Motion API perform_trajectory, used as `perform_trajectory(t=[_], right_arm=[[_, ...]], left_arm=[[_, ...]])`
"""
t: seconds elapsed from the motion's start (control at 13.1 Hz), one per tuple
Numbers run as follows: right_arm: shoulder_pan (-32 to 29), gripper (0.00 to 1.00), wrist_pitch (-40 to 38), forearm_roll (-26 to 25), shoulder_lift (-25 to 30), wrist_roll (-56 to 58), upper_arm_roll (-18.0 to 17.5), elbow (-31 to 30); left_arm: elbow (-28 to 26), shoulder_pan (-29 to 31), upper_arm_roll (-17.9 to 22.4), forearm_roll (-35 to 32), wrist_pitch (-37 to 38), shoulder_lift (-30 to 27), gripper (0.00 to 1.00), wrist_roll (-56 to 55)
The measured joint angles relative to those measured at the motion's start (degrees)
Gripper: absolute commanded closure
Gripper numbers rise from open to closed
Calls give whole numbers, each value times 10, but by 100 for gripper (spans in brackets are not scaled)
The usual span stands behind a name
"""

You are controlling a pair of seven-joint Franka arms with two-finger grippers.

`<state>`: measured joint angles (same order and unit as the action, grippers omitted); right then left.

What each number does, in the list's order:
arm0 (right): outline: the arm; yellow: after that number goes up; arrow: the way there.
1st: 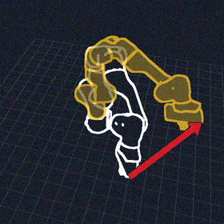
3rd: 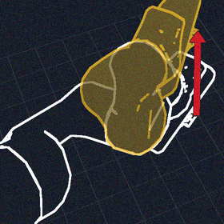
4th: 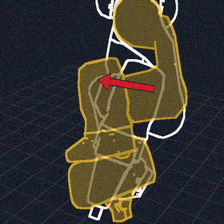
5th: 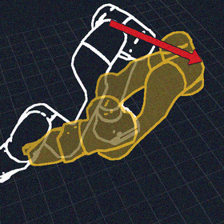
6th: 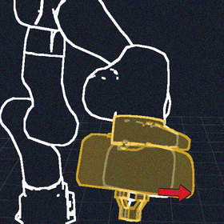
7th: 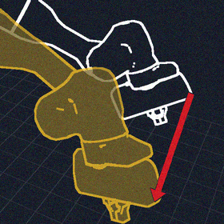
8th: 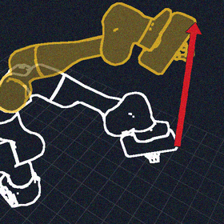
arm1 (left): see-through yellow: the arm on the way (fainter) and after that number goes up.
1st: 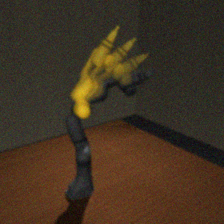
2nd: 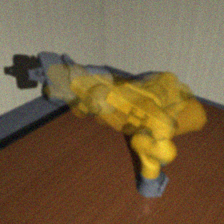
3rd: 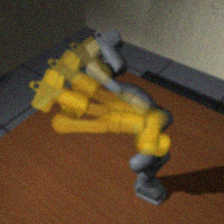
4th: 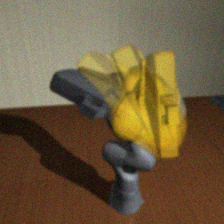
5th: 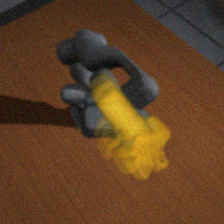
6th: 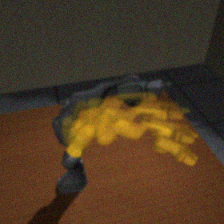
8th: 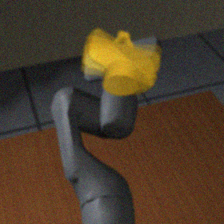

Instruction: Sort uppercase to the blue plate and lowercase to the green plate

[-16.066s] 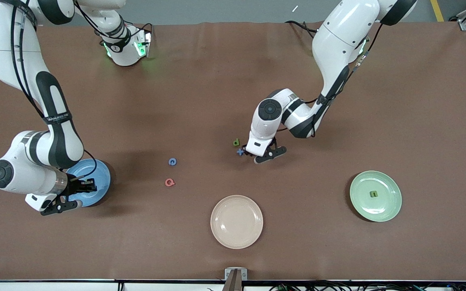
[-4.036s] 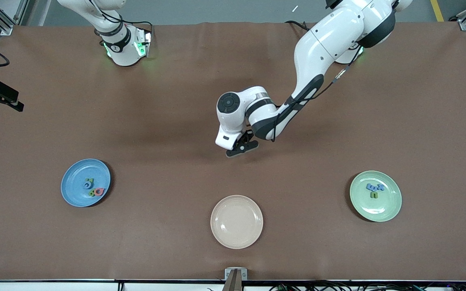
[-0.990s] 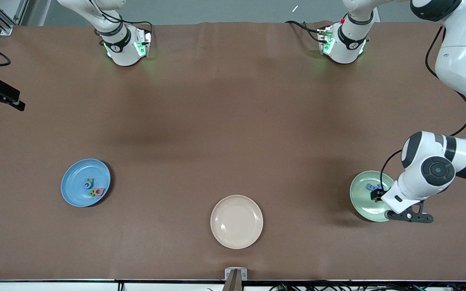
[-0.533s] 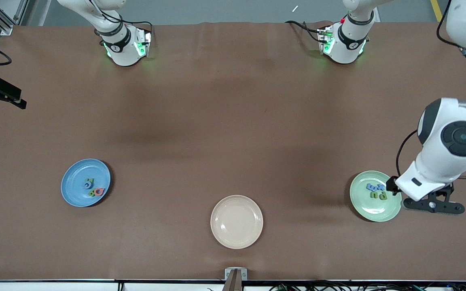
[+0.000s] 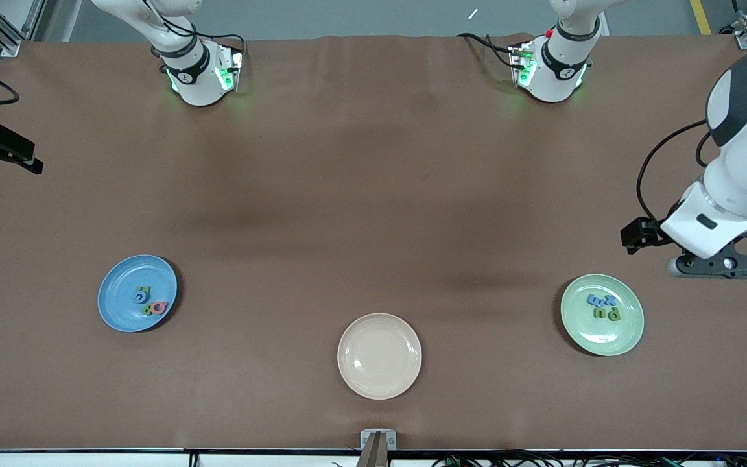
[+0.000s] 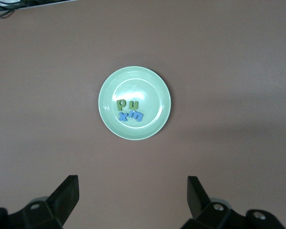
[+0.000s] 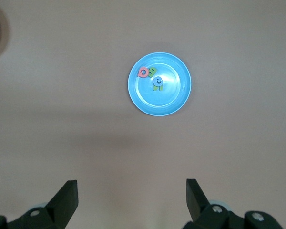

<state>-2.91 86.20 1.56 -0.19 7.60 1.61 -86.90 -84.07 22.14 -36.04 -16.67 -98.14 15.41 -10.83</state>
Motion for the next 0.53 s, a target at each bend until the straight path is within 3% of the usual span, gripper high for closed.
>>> perform_trajectory(t=[0.53], right_arm=[[0, 0, 2, 0, 0, 0, -1, 0]], left_arm=[[25, 0, -9, 46, 62, -27, 0, 0]])
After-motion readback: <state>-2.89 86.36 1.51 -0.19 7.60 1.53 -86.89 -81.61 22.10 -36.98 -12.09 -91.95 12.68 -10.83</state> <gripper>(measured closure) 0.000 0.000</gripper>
